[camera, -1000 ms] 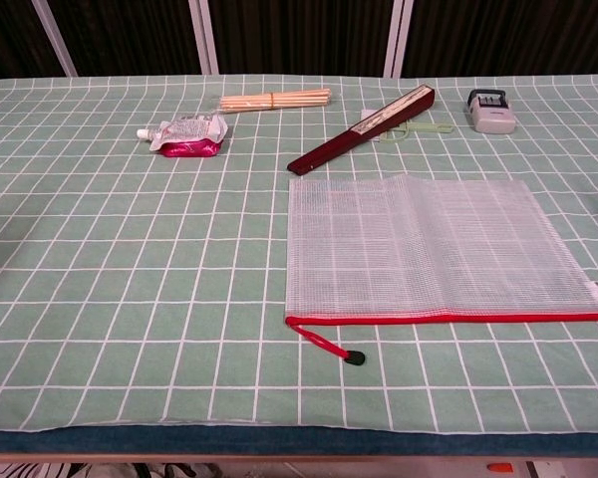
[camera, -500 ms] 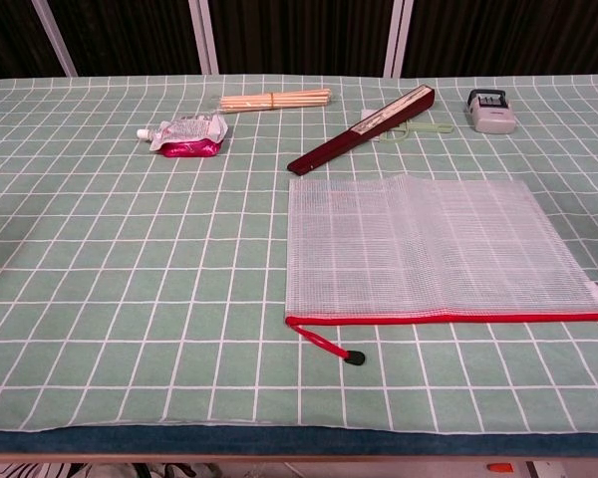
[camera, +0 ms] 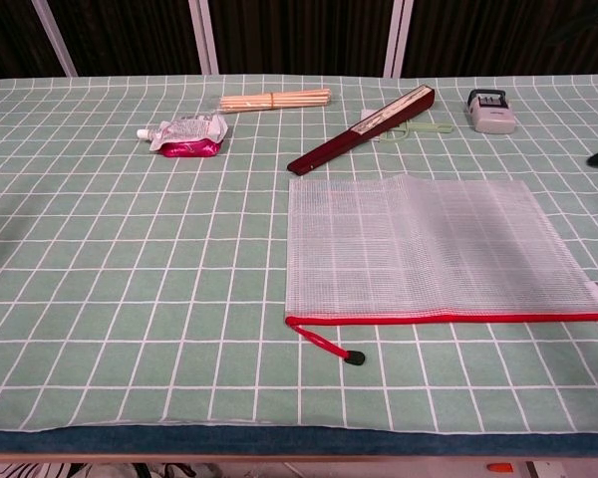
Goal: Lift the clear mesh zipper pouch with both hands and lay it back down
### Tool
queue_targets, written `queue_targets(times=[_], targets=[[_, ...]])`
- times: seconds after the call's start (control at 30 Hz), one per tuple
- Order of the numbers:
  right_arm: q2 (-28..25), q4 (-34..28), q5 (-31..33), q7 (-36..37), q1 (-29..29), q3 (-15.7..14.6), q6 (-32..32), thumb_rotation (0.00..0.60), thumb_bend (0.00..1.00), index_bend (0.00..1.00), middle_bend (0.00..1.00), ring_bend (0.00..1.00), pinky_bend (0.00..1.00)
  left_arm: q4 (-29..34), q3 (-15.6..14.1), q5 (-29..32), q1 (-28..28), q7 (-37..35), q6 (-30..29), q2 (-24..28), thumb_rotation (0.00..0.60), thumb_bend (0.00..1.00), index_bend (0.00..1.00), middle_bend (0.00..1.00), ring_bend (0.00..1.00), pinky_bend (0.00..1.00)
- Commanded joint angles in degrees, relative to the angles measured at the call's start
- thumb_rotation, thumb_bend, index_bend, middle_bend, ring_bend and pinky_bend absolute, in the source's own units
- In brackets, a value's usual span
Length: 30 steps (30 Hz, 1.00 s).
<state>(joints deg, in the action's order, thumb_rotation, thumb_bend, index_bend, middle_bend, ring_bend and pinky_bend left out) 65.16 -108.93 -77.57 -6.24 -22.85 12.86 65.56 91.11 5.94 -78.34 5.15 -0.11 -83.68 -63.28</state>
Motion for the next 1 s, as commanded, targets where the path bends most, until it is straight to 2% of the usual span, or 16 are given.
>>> queue_targets(times=[0.03, 0.23, 0.57, 0.73, 1.0], targets=[[4.3, -2.6, 3.5, -5.5, -4.0, 1.2, -2.6, 0.6, 0.25, 0.32, 1.0, 1.0, 0.96, 0.2, 0.2, 0.9, 0.1, 0.4, 0.6, -0.1, 0.6, 0.0, 0.0, 0.0, 0.0, 0.0], [10.8, -3.5, 10.2, -13.2, -8.9, 1.2, -5.7, 0.6, 0.27, 0.44, 1.0, 1.0, 0.99, 0.8, 0.5, 2.2, 0.2, 1.6, 1.2, -0.1, 0.6, 0.0, 0.0, 0.0, 0.0, 0.0], [21.7, -3.3, 21.1, -23.0, -13.6, -1.7, -4.9, 0.6, 0.3, 0.5, 1.0, 1.0, 0.99, 1.5, 0.6, 4.2, 0.6, 2.9, 2.8, 0.0, 0.6, 0.0, 0.0, 0.0, 0.0, 0.0], [27.0, -0.8, 24.2, -26.1, -14.9, -3.2, -3.4, 0.6, 0.32, 0.52, 1.0, 1.0, 0.99, 1.8, 0.6, 4.6, 0.7, 2.6, 3.5, 0.3, 0.6, 0.0, 0.0, 0.0, 0.0, 0.0], [32.5, 2.6, 27.3, -27.8, -15.3, -4.9, -1.3, 0.6, 0.33, 0.52, 1.0, 1.0, 0.99, 1.8, 0.5, 4.8, 1.0, 2.3, 4.2, 0.5, 0.6, 0.0, 0.0, 0.0, 0.0, 0.0]])
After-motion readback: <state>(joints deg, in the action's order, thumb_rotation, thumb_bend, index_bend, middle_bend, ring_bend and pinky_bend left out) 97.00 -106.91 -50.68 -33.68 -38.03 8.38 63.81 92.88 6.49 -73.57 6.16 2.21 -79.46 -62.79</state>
